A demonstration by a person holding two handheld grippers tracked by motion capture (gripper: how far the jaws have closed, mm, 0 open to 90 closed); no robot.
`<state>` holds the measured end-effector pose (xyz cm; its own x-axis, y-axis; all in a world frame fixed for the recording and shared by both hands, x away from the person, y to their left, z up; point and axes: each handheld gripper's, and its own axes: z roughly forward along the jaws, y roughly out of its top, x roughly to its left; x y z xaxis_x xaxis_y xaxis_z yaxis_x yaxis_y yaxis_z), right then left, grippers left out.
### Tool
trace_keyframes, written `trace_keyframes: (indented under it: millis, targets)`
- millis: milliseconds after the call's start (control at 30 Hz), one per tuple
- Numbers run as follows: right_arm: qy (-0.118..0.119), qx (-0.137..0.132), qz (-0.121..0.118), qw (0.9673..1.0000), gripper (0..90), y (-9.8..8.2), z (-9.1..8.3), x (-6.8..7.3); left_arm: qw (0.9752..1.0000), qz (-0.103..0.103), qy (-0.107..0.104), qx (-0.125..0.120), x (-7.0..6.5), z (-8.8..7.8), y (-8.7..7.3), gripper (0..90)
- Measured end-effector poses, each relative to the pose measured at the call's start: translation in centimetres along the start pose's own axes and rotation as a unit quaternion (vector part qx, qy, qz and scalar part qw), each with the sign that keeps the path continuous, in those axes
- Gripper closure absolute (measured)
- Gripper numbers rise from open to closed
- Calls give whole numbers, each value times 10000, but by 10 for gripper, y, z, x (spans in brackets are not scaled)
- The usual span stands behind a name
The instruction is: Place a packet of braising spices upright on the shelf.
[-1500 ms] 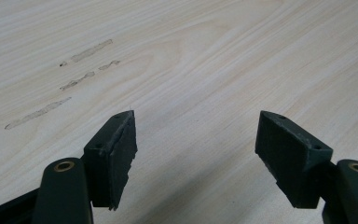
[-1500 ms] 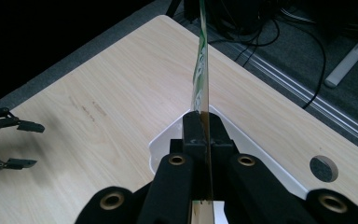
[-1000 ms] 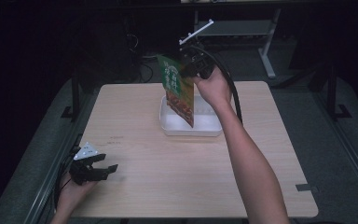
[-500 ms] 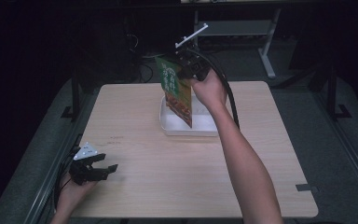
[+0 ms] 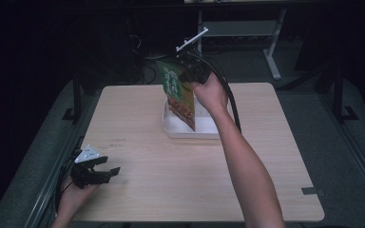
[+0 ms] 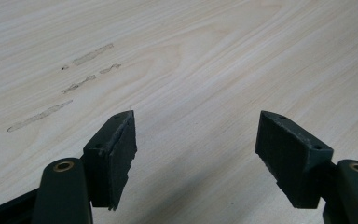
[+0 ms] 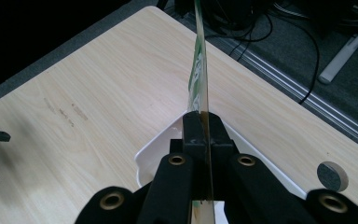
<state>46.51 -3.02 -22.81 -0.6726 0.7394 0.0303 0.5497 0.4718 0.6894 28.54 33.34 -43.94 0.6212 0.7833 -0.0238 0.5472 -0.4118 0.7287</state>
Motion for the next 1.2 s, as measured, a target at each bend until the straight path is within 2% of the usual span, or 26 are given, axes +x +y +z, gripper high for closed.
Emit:
trace_keyframes:
  millis: [400, 1200]
  targets:
    - [-47, 3, 44, 10000, 900, -4, 10, -4, 10000, -1, 0, -10, 0, 0, 0, 288]
    - [67, 126, 123, 9998, 898, -14, 30, -6, 10000, 1, -17, -10, 0, 0, 0, 288]
